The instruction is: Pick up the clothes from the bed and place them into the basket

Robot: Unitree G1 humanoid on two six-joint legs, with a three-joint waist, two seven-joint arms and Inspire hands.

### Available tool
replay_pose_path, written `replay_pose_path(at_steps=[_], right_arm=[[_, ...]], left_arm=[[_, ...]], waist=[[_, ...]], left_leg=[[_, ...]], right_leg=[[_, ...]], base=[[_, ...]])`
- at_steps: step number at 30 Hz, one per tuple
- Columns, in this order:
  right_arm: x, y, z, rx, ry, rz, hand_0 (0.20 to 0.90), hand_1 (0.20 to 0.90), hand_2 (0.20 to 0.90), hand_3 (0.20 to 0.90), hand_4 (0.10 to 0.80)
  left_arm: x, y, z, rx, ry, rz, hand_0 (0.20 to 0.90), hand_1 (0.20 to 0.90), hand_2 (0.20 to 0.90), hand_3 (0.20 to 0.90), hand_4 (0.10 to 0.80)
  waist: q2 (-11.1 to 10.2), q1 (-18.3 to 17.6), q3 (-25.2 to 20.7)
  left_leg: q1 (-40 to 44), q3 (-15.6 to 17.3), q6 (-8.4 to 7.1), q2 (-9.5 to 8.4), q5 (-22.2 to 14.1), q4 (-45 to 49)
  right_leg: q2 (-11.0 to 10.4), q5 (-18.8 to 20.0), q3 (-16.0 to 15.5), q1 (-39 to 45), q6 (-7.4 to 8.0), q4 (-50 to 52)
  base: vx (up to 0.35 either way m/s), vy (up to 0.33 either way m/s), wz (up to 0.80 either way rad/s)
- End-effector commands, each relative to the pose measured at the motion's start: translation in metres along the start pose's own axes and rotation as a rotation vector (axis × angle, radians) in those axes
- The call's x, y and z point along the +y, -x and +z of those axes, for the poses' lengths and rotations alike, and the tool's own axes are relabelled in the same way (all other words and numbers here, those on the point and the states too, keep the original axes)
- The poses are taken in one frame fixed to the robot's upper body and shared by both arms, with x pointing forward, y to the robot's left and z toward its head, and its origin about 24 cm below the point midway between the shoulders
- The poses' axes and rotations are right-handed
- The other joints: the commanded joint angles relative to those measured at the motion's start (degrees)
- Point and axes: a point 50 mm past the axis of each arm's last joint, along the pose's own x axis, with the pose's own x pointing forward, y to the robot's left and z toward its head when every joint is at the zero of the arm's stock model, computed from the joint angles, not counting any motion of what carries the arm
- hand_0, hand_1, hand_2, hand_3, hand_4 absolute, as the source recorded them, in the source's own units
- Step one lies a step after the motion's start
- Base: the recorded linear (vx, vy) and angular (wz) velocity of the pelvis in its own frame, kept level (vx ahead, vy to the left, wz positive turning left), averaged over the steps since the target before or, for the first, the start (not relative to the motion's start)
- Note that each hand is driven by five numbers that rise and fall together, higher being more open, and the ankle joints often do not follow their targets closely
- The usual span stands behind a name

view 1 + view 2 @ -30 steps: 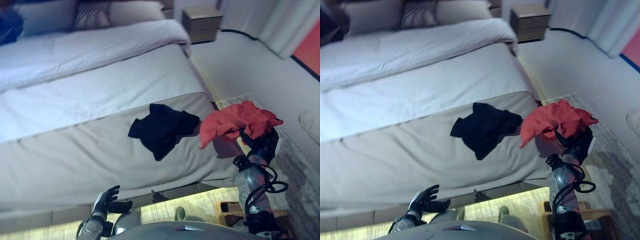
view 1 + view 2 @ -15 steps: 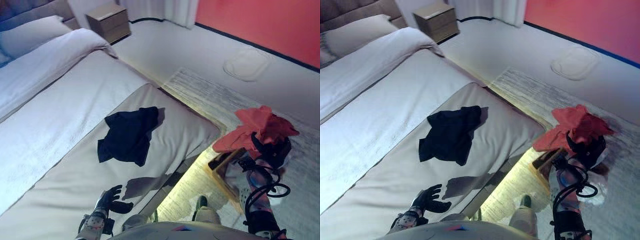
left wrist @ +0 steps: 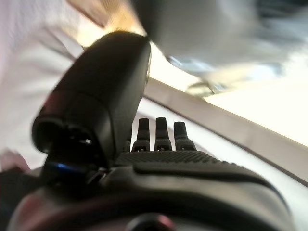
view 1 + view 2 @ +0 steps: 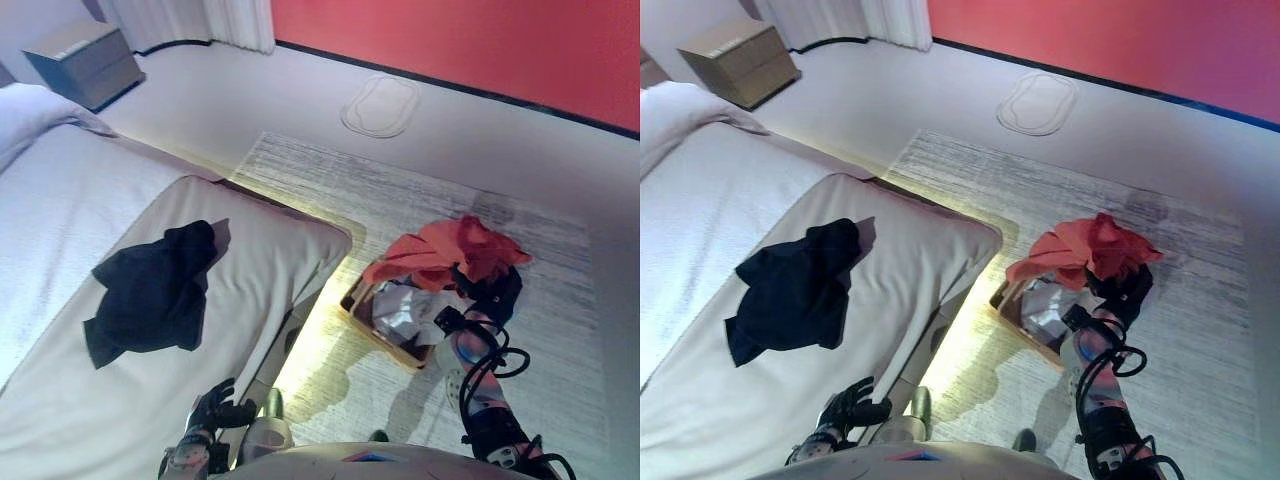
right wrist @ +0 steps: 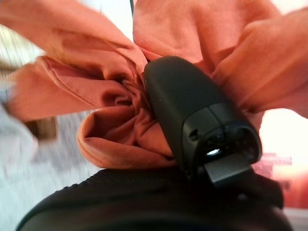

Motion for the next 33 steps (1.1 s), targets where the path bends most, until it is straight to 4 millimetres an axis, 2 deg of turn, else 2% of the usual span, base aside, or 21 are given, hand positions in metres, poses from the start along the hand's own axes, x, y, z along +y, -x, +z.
replay_pose_path(at_steps=[1,9,14,15,24,28,33], right_arm=[[0.018,-0.014,0.047,-0.19,-0.092,0.085,0.3,0.3,0.3,0.2,0.1],[-0.018,-0.04,0.019,-0.033,-0.003,-0.084,0.3,0.3,0.3,0.2,0.1],[-0.039,-0.051,0.014,0.001,0.074,-0.192,0.3,0.3,0.3,0.2,0.1],[-0.05,-0.057,0.01,0.027,0.095,-0.231,0.3,0.3,0.3,0.2,0.1],[-0.089,-0.08,0.008,0.129,0.16,-0.34,0.3,0.3,0.3,0.2,0.1],[-0.102,-0.093,0.02,0.149,0.179,-0.346,0.3,0.3,0.3,0.2,0.1],[-0.107,-0.103,0.031,0.147,0.207,-0.345,0.3,0.3,0.3,0.2,0.1]], left_arm=[[0.005,-0.006,0.022,-0.099,-0.083,-0.003,0.9,0.9,0.9,0.9,0.8],[0.02,-0.004,0.008,-0.035,-0.131,0.02,0.9,0.9,0.9,0.9,0.8],[0.024,-0.004,0.007,-0.031,-0.139,0.013,0.9,0.9,0.9,0.9,0.8],[0.024,-0.004,0.007,-0.03,-0.145,0.006,0.9,0.9,0.9,0.9,0.8],[0.024,-0.002,0.002,-0.018,-0.194,-0.019,0.9,0.9,0.9,0.9,0.8],[0.026,-0.001,0.003,-0.025,-0.206,-0.029,0.9,0.9,0.9,0.9,0.8],[0.026,-0.002,0.006,-0.04,-0.214,-0.04,0.9,0.9,0.9,0.9,0.8]], waist=[[0.73,1.54,-1.32],[1.55,2.27,-1.81],[1.85,2.99,-2.15],[1.96,3.37,-2.18],[2.54,5.13,-1.7],[3.01,5.67,-0.81],[3.51,6.23,0.21]], left_leg=[[-6.42,-0.81,1.26,-2.69,-2.62,4.7],[-4.95,-2.46,0.31,-2.87,-2.29,3.86],[-4.4,-3.22,0.2,-3.27,-2.31,3.58],[-4.12,-3.5,0.27,-3.47,-2.38,3.4],[-3.87,-4.37,0.05,-3.84,-2.08,3.28],[-3.68,-4.35,-0.44,-3.82,-1.89,3.4],[-4.38,-4.68,-0.64,-3.92,-1.56,3.8]], right_leg=[[-2.87,-1.54,-4.15,3.68,2.86,0.95],[-2.77,-1.87,-5.67,4.08,2.05,1.35],[-2.69,-2.16,-6.39,4.38,1.87,1.68],[-2.61,-2.27,-6.65,4.54,1.84,1.75],[-2.4,-2.14,-7.53,5.12,1.76,1.65],[-2.26,-2.14,-7.6,5.57,1.71,1.67],[-2.35,-2.1,-7.98,5.44,1.62,1.81]], base=[[0.0,0.0,0.0],[0.024,-0.008,0.12],[0.04,-0.01,0.12],[0.036,-0.022,0.06],[0.018,-0.034,0.12],[0.007,-0.036,0.04],[-0.014,-0.026,0.05]])
